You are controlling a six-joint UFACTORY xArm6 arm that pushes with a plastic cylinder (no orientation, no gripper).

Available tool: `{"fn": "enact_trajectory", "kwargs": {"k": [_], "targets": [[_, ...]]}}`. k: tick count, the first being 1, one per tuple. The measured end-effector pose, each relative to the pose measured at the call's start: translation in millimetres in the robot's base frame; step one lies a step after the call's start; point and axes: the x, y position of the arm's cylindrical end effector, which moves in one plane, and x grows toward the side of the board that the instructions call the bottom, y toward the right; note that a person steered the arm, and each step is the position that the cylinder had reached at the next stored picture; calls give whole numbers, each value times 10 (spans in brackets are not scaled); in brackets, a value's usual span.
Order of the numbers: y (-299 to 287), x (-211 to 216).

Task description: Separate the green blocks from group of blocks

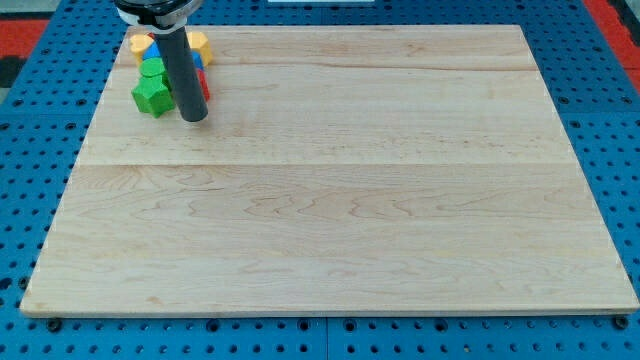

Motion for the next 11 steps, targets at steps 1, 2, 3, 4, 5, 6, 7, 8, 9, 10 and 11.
{"fn": "enact_trajectory", "kwargs": {"k": [1,2,3,4,5,6,7,8,9,10,11], "targets": [[0,-8],[-19,13],[-159,174],[-1125,434],[-1602,457],[-1483,-444],[-1177,-1015],[-497,-1016],[-697,-858],[-841,-287],[-811,61]]}}
